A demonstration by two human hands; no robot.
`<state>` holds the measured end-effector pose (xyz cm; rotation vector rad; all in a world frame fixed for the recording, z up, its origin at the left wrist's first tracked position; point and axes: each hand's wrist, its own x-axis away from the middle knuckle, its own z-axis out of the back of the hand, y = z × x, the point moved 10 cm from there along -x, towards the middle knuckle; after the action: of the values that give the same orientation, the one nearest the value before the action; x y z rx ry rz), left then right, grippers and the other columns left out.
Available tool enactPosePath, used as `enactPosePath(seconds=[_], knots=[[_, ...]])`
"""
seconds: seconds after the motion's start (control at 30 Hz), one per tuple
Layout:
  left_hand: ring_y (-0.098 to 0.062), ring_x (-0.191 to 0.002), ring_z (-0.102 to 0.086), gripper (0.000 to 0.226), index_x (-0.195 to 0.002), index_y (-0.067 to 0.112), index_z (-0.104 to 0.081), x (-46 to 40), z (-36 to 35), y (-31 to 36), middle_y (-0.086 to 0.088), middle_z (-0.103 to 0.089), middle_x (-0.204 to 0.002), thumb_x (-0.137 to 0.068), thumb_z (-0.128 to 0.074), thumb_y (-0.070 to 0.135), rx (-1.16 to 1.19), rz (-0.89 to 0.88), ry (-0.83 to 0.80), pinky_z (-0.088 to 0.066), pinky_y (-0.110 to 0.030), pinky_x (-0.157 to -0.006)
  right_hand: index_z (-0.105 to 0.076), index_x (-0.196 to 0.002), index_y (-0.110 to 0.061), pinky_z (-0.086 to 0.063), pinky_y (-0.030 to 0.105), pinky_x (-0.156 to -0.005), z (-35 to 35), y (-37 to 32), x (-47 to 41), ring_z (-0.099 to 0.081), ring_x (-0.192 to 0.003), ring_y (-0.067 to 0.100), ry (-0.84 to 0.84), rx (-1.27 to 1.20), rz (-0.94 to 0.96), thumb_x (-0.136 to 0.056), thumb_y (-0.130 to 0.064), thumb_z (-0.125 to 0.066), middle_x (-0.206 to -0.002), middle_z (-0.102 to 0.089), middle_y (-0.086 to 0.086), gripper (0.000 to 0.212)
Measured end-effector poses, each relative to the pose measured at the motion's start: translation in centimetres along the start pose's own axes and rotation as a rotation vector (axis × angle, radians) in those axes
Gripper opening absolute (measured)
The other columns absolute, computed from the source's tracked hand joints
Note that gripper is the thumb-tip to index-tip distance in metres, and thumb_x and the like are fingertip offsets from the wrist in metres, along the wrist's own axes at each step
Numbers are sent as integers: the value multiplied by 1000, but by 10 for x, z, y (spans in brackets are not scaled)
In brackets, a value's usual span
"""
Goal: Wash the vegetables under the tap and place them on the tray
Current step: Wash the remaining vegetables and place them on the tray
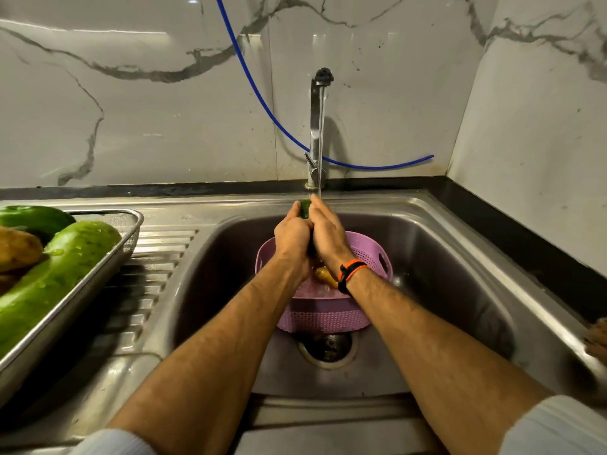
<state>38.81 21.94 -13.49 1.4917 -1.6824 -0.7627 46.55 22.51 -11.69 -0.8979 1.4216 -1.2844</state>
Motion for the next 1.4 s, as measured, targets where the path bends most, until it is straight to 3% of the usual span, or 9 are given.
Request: enactPosePath(seconds=[0.3,0.4,0.5,0.6,0.67,0.77,0.97,1.2,1.4], knots=[[-27,-121,-59,65,-144,16,-50,2,-9,1,-11,-63,-131,-89,-45,-19,-240,-14,-193,-49,-46,-105,-36,-150,-20,-34,32,-113,20,5,-6,-43,-137,21,27,-113,-118,-103,-20,-43,-152,-42,6,48],[-25,-116,-62,62,-143,16,-53,2,-3,12,-9,-65,-126,-89,-52,-16,-413,-69,-232,-54,-39,-98,-38,-150,-17,-44,28,-99,30,4,-6,-51,-127,23,31,-92,-166,-97,-16,-56,-145,-48,8,56],[-23,-109,-64,59,-140,13,-55,3,10,24,-10,-66,-124,-86,-61,-12,-523,-95,-202,-56,-37,-93,-54,-137,-11,-55,31,-88,34,10,-7,-64,-106,20,31,-175,-222,-88,-9,-67,-121,-65,9,51],[-25,-107,-67,51,-132,11,-61,-3,23,26,-11,-69,-121,-84,-72,-2,-641,-71,-164,-57,-43,-93,-63,-122,-6,-55,25,-66,34,13,-3,-67,-86,14,52,-301,-253,-84,-1,-71,-99,-69,6,40],[-25,-101,-69,42,-123,9,-66,-6,35,23,-11,-71,-112,-83,-77,11,-707,-23,-112,-61,-43,-85,-64,-118,-4,-53,24,-61,34,17,-2,-66,-86,17,77,-399,-269,-82,5,-70,-96,-69,7,38],[-26,-97,-70,35,-114,4,-67,-11,56,22,-14,-69,-109,-83,-79,15,-621,48,-35,-63,-39,-72,-65,-116,-2,-55,32,-66,31,24,-2,-64,-95,25,109,-492,-302,-82,9,-68,-97,-68,11,36],[-22,-83,-75,28,-109,-4,-68,-18,64,20,-16,-74,-97,-82,-69,-10,-287,139,-53,-60,-25,-68,-62,-113,3,-52,50,-93,26,24,-1,-60,-107,31,161,-657,-347,-88,9,-61,-93,-63,12,25],[-17,-88,-68,26,-97,14,-73,-29,79,19,-10,-70,-107,-89,-62,-8,-195,143,50,-58,-27,-67,-60,-120,-2,-58,47,-71,17,24,5,-62,-109,37,84,-582,-387,-91,5,-60,-108,-64,18,30],[-26,-95,-69,24,-98,5,-68,-28,76,14,-18,-67,-112,-91,-55,-13,-71,158,68,-60,-26,-61,-66,-111,-8,-60,45,-73,23,25,9,-66,-102,32,123,-544,-393,-88,2,-64,-104,-67,15,25]])
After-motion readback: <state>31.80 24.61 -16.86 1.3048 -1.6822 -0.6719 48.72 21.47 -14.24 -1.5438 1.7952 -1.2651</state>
